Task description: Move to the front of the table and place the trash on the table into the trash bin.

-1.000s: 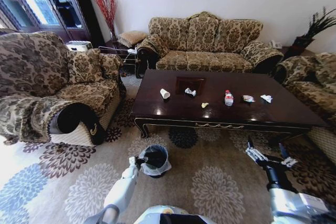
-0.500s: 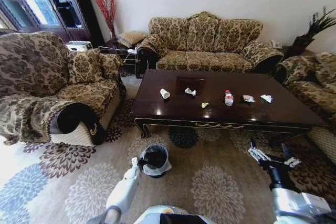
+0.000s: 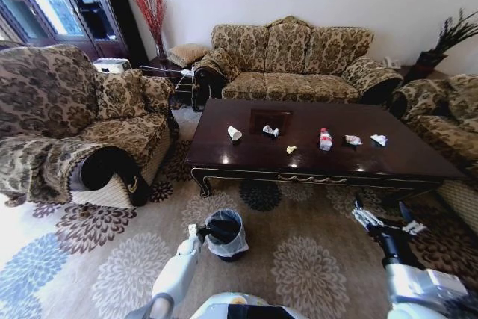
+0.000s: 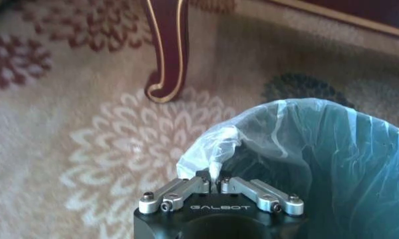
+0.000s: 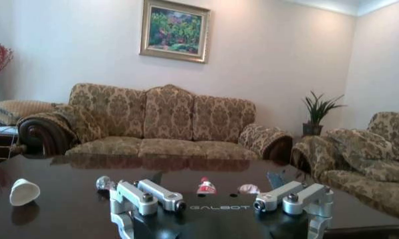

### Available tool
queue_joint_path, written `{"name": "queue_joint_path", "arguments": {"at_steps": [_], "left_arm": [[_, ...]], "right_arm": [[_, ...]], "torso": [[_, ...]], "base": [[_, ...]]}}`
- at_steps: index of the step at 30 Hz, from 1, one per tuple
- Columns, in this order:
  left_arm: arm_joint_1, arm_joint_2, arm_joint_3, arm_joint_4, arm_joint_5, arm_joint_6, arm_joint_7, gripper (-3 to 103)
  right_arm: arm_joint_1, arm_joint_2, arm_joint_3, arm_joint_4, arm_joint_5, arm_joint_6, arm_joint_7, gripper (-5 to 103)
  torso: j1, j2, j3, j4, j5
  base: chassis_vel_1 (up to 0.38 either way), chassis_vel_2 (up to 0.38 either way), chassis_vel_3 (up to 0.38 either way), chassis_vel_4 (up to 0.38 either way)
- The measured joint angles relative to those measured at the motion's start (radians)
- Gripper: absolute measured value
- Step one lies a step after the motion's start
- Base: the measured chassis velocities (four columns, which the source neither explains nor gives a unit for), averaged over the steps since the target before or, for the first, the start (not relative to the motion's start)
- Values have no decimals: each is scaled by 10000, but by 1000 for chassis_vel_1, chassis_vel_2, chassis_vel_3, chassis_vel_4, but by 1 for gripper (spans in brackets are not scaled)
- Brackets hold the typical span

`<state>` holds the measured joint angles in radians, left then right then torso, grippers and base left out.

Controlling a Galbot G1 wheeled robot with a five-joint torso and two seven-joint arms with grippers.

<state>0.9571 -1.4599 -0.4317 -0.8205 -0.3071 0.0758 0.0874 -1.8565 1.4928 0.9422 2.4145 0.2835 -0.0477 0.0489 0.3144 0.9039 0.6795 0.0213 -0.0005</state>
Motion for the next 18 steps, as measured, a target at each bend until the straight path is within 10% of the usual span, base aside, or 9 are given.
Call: {"name": "queue_joint_path", "arguments": {"at_steps": [10, 18], "left_arm": [[3374, 1249, -1140, -6492, 39, 187, -719, 3], [5801, 1645, -3021, -11849, -521, 1374, -985, 3]], "right_arm": [[1010, -1512, -338, -320, 463, -1005, 189, 100], [2318, -2680, -626, -471, 1165, -2023, 70, 100]], "torso": [[-1, 0, -1, 12, 6], [-1, 1, -1, 8, 6]], "base": [[0, 0, 0, 0], [0, 0, 0, 0]]}}
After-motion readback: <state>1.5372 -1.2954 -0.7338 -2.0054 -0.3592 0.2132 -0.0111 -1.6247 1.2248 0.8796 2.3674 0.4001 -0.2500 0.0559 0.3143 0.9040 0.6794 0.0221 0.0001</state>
